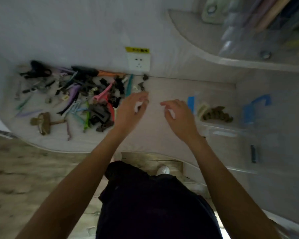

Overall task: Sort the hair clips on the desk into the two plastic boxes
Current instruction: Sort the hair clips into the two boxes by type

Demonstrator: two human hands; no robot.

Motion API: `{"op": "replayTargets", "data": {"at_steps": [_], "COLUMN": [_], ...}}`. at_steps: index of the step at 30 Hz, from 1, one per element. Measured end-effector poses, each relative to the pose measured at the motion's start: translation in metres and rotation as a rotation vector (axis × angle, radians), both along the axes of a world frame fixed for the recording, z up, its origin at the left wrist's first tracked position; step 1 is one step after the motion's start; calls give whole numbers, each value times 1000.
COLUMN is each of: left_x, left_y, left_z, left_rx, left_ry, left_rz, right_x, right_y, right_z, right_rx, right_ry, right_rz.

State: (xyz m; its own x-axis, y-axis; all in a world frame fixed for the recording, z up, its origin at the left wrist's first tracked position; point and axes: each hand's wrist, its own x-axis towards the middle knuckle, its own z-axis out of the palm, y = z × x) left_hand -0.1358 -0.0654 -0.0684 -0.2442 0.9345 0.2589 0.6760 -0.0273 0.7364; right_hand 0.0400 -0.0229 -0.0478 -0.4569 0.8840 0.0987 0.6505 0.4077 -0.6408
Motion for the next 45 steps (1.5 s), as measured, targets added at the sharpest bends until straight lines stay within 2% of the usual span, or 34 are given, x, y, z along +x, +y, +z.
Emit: {"op": "replayTargets", "data": {"at_steps": [5, 8, 10, 15, 19, 23, 27, 31, 38, 40, 45], "left_x": [-130, -199, -234, -306, -328, -342, -375, -393, -366, -367, -363], "left_y": [-56, -69, -68, -39, -1, 18, 21, 21, 18, 19, 27], "left_z": [-20, -26, -32, -47, -54, -50, -53, -53, -42, -43, -40], "left_rx": [-205, -339, -351, -309, -373, -320, -434, -491, -547, -548, -564], "left_ry": [236, 131, 82, 196, 428, 465, 330, 233, -44, -2, 264], "left_rz": [177, 282, 332, 306, 70, 193, 330, 228, 76, 54, -59], "right_x": [-111, -166, -195, -255, -295, -317, -313, -302, -293, -291, -284], "right_y": [-11, -3, 0, 3, 17, 22, 26, 29, 29, 27, 21], "right_z": [-23, -42, -53, -68, -66, -65, -68, -70, -64, -60, -49], "right_rx": [-92, -134, -116, -23, 80, 92, 54, 33, -23, 1, 8], "right_ry": [-127, -307, -368, -367, -379, -406, -440, -391, -324, -284, -74], "right_rz": [238, 271, 281, 226, 322, 368, 324, 250, 150, 143, 117]}}
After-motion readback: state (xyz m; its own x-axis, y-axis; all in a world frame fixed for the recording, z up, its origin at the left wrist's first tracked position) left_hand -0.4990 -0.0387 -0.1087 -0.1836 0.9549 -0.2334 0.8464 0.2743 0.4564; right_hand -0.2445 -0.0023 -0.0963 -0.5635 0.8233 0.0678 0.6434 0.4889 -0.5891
